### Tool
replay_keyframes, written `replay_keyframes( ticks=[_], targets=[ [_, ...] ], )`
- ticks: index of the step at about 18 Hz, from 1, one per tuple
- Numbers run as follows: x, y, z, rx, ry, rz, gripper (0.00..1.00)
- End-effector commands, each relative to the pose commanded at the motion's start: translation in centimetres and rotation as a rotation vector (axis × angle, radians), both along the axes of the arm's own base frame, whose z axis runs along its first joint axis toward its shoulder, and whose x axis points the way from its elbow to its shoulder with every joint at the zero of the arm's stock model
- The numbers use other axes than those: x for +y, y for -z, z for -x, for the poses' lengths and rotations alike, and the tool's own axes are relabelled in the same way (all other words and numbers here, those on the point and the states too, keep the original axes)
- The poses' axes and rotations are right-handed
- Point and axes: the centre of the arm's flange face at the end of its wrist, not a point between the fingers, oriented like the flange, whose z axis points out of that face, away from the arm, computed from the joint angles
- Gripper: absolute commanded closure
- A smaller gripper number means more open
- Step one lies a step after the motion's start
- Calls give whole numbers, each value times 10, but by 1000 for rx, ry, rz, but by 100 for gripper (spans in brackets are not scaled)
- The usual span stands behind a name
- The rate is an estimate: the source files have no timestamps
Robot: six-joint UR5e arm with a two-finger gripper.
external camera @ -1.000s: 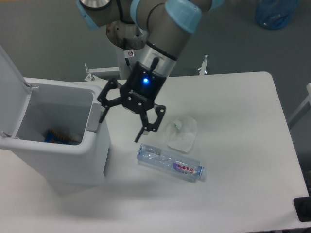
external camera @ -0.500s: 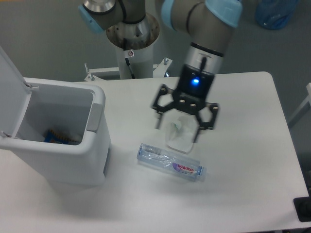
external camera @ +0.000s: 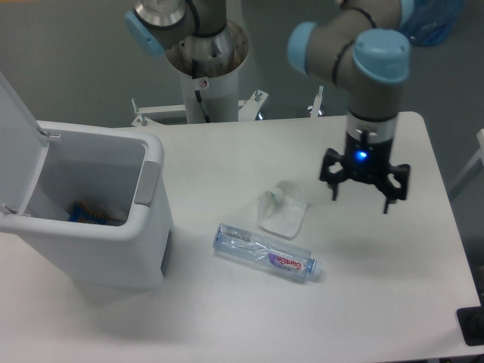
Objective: Open the trash can
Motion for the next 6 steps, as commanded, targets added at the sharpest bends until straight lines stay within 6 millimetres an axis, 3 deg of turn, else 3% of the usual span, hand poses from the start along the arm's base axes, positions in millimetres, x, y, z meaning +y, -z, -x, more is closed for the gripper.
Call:
replay_keyframes(
  ticks=[6],
  targets=[
    [-4, 20, -9, -10, 178, 86, 0]
  ],
)
